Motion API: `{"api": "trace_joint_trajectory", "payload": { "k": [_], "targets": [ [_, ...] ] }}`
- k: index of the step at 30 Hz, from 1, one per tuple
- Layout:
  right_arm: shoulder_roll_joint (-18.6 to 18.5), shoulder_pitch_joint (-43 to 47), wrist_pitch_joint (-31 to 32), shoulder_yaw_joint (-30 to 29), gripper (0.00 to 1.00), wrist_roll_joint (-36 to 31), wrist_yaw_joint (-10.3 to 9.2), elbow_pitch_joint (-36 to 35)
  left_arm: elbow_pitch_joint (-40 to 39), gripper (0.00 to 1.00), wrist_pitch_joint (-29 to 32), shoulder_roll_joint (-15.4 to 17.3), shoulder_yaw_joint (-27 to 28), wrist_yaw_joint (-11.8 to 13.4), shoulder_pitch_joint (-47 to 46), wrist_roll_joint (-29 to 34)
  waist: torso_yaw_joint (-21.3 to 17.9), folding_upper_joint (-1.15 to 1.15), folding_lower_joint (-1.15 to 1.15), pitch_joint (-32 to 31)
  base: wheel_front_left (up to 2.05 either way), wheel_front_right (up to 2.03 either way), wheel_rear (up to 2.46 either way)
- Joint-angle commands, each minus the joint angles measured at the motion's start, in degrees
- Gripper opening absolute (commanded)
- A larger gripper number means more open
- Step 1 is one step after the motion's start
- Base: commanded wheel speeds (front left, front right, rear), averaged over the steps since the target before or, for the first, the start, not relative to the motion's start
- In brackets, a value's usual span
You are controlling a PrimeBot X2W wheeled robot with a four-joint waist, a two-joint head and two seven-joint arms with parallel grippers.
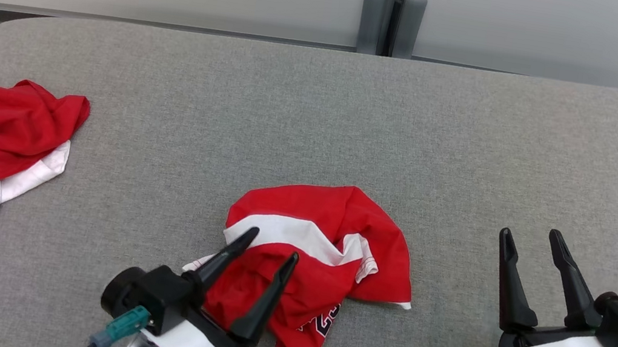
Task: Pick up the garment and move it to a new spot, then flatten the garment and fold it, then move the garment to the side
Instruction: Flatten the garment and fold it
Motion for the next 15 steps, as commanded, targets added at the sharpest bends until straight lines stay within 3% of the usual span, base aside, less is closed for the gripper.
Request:
{"api": "trace_joint_trajectory", "payload": {
  "k": [1,10,15],
  "targets": [
    [-0.2,0.5,0.2,0.0,1.0,-0.4,0.0,-0.3,-2.0,1.0,-0.7,0.9,1.4,1.2,-0.1,0.6,0.3,0.0,0.0,-0.9,0.0,0.0,0.0],
    [-0.6,2.3,1.2,0.2,1.0,-0.9,0.0,-1.4,-5.9,1.0,-2.0,4.1,9.0,6.8,1.2,0.8,0.9,0.0,0.0,-3.7,0.0,0.0,0.0],
    [-1.4,3.8,1.7,0.3,1.0,-0.6,0.0,-1.5,-3.8,1.0,-2.6,6.3,13.6,8.2,2.7,-0.6,0.9,0.0,0.0,-5.6,0.0,0.0,0.0]
  ]
}}
